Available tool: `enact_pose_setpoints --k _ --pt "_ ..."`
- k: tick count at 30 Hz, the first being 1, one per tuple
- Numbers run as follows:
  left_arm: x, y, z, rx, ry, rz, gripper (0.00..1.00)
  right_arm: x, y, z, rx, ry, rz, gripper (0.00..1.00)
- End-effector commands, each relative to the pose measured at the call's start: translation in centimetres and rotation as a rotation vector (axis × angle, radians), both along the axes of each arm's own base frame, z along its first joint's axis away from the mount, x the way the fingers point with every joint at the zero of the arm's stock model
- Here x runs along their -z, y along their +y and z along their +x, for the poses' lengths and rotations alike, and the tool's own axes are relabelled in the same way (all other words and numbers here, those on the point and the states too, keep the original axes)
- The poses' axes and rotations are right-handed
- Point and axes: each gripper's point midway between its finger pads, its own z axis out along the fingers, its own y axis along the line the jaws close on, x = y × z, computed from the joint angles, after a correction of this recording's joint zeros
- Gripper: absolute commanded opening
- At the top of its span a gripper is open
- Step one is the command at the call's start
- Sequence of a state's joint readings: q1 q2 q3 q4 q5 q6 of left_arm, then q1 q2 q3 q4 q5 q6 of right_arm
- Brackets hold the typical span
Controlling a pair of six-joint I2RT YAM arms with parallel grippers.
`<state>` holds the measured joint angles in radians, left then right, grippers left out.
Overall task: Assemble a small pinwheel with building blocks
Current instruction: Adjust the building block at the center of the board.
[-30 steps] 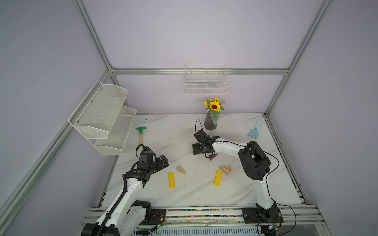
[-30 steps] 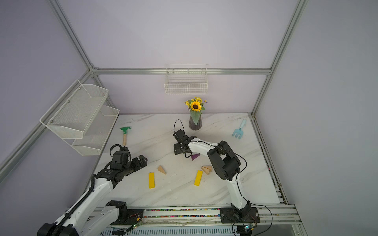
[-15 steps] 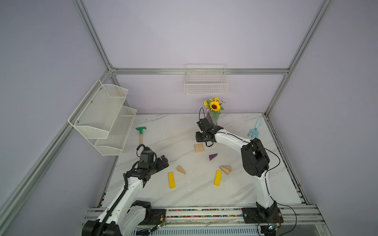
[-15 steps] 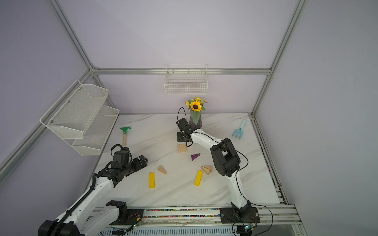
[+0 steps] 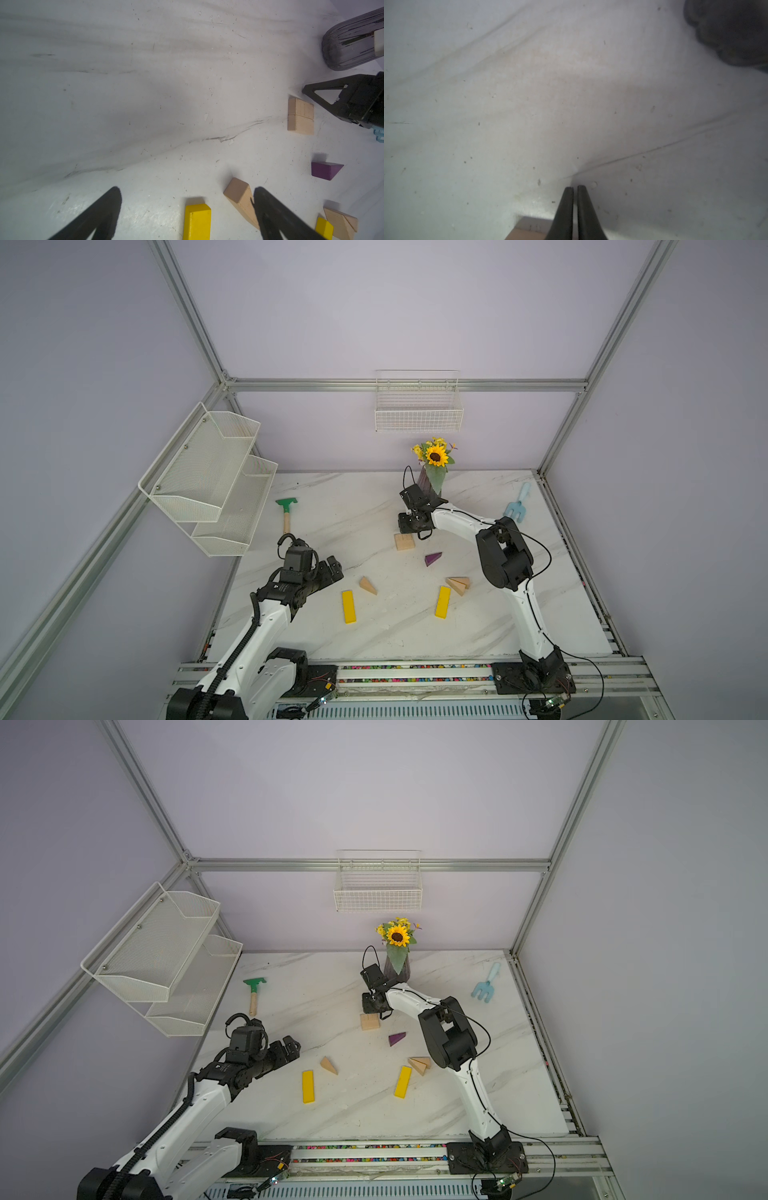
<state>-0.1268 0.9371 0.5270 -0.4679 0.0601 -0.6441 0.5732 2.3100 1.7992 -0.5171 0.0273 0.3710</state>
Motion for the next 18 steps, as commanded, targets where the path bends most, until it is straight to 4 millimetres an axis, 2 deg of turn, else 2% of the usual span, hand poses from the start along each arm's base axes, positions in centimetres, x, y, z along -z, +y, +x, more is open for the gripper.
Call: enact_pose_setpoints --k 1,6,18 --pt "-1.03 -0.49 0.77 0.002 -0.040 -0.025 1.00 -0.83 -0.04 -0.69 -0.024 -0.002 0.008 0.12" --pt "-0.80 -0.57 0.70 -0.002 -0.037 -0.037 1.00 -1.38 0.03 -0.66 -0.032 -0.014 0.009 0.12" --pt "-0.64 -0.63 0.52 -0.001 -0.034 -0.042 1.00 -1.25 0.73 -1.35 -0.058 -0.008 0.000 0.12"
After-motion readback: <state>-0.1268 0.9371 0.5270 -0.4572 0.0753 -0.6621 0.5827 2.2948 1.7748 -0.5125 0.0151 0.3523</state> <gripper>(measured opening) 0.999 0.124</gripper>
